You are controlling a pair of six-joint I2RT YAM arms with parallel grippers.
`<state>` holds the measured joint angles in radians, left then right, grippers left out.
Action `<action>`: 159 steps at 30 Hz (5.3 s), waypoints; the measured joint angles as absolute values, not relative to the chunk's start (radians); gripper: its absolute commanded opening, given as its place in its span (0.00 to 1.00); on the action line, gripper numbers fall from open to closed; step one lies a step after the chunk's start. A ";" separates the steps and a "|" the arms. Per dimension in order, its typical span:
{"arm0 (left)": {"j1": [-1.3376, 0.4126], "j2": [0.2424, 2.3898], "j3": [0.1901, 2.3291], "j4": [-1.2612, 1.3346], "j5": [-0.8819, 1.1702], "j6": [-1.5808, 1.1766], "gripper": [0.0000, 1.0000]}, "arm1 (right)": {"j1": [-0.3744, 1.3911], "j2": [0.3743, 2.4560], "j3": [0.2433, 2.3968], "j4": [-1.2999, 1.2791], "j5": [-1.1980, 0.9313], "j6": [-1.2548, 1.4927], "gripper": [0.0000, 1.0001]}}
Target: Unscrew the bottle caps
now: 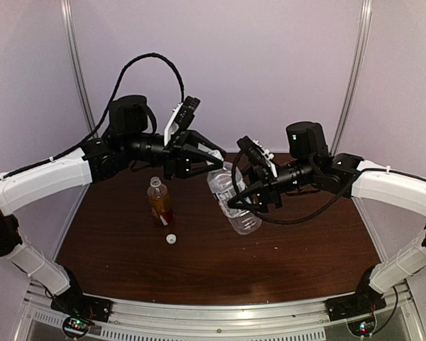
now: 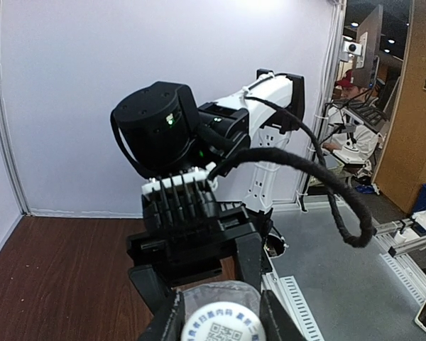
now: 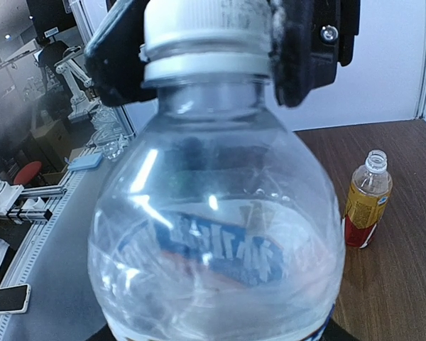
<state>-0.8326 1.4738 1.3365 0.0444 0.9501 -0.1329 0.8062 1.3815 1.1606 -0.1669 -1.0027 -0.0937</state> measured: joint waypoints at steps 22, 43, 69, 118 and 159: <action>-0.832 1.445 1.193 0.329 0.893 -0.337 0.58 | 0.805 1.381 1.107 -0.071 -1.074 -0.019 0.42; -0.841 1.408 1.187 0.298 0.811 -0.390 0.00 | 0.806 1.367 1.104 -0.063 -0.964 -0.017 0.38; -0.829 1.313 1.180 0.139 0.435 -0.436 0.71 | 0.800 1.362 1.097 -0.109 -0.736 -0.062 0.36; -0.821 1.382 1.137 0.306 0.850 -0.410 0.05 | 0.801 1.393 1.092 -0.060 -1.023 -0.024 0.35; -0.848 1.306 1.217 0.129 0.812 -0.299 0.77 | 0.802 1.359 1.073 -0.032 -1.084 -0.014 0.37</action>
